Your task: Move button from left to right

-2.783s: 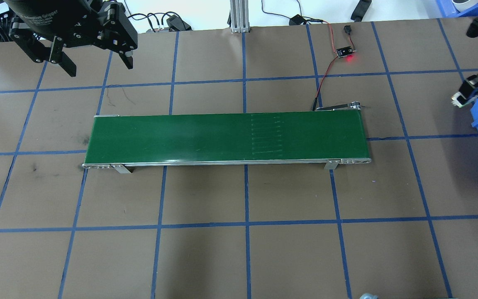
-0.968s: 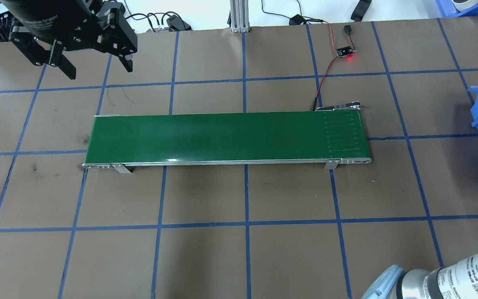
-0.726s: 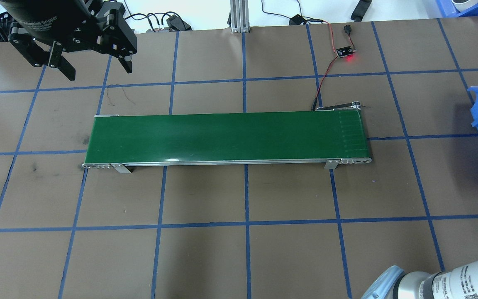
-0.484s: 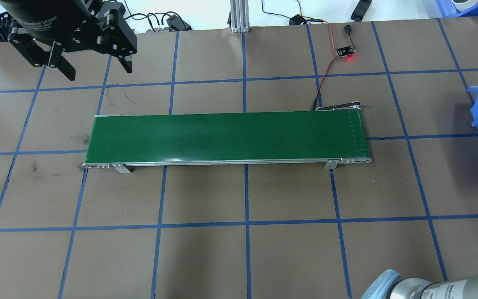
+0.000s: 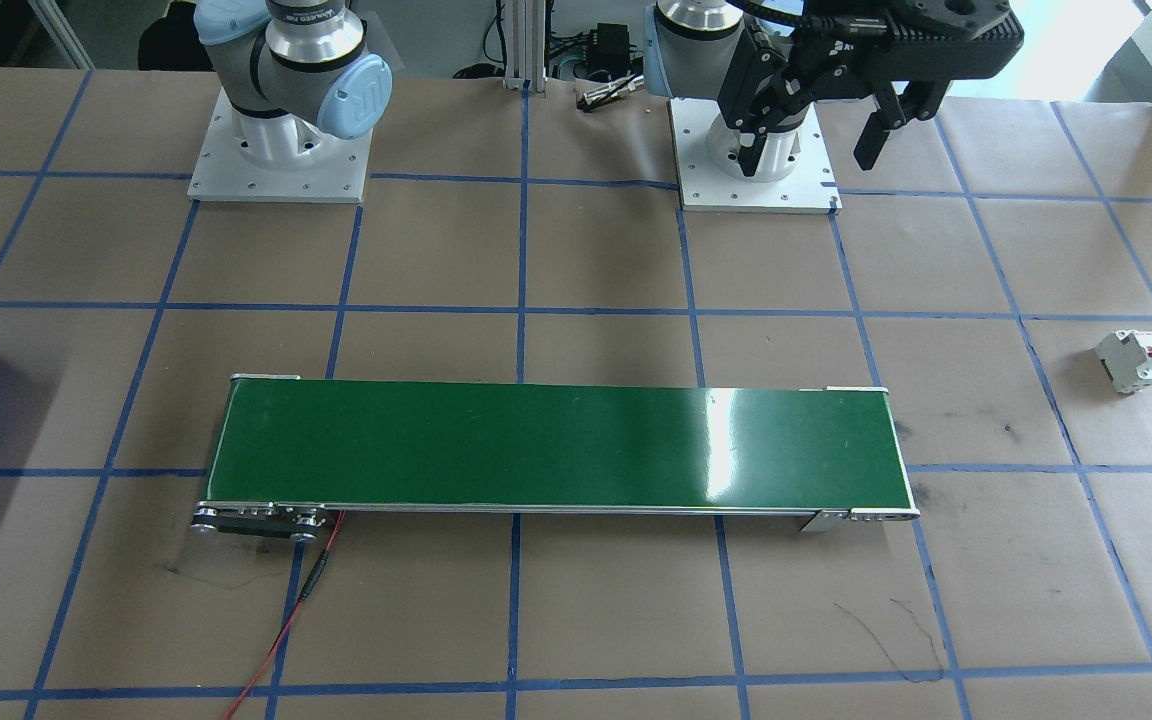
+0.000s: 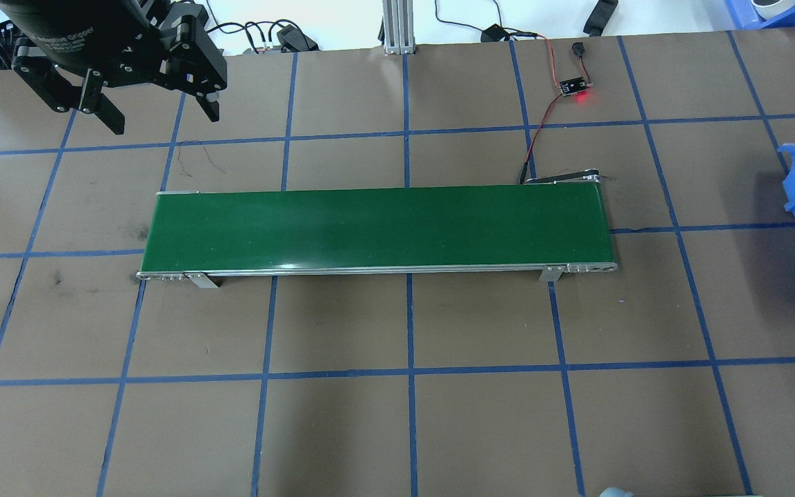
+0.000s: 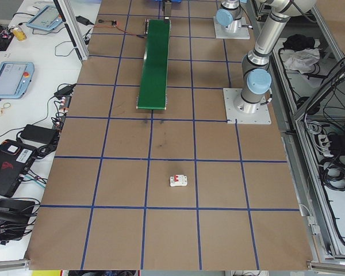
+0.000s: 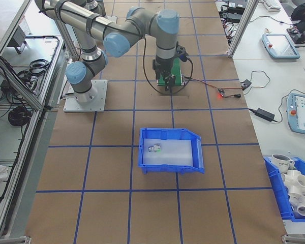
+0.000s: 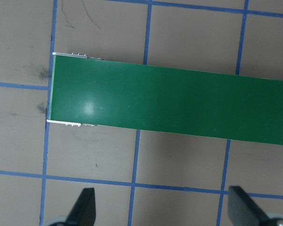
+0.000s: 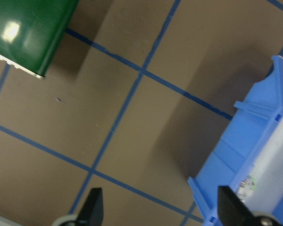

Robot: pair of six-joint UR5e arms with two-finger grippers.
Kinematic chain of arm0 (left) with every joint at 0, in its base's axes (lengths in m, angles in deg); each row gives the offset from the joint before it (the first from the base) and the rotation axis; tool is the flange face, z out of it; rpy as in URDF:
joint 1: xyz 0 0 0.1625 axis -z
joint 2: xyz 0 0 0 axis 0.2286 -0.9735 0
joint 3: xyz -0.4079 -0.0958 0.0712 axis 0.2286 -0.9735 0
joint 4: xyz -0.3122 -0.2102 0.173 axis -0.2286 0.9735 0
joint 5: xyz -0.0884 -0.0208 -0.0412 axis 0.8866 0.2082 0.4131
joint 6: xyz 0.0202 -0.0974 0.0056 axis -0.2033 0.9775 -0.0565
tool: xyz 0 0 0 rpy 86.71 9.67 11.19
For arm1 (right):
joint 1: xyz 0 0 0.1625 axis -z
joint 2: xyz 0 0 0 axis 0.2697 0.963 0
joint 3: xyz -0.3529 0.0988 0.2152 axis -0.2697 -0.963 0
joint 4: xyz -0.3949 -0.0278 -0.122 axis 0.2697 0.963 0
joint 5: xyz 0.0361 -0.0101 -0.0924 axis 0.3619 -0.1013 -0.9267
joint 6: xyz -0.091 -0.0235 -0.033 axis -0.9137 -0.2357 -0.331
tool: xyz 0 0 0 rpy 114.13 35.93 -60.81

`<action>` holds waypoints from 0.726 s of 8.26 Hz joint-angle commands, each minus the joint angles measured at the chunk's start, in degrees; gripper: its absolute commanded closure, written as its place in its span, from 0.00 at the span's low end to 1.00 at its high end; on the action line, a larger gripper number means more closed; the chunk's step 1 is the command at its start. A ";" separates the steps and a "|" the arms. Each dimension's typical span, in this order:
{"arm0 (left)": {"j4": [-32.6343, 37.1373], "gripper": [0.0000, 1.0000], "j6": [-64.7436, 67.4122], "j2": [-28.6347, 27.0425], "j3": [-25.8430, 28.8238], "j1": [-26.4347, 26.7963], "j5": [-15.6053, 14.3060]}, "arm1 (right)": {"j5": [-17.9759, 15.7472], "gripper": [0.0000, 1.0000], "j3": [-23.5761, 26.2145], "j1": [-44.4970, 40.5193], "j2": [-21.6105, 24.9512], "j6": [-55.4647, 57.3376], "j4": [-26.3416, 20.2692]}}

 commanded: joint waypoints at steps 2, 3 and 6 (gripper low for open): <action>0.00 0.00 0.11 -0.06 -0.02 0.00 0.09 | 0.21 0.00 -0.84 -24.42 2.23 41.38 -2.67; 0.00 0.00 0.11 0.02 -0.02 0.00 0.09 | 0.65 0.00 -0.84 -28.48 1.88 50.02 -2.15; 0.00 0.00 0.03 0.02 -0.02 0.00 0.00 | 2.68 0.00 -0.75 -30.36 1.00 55.73 -0.83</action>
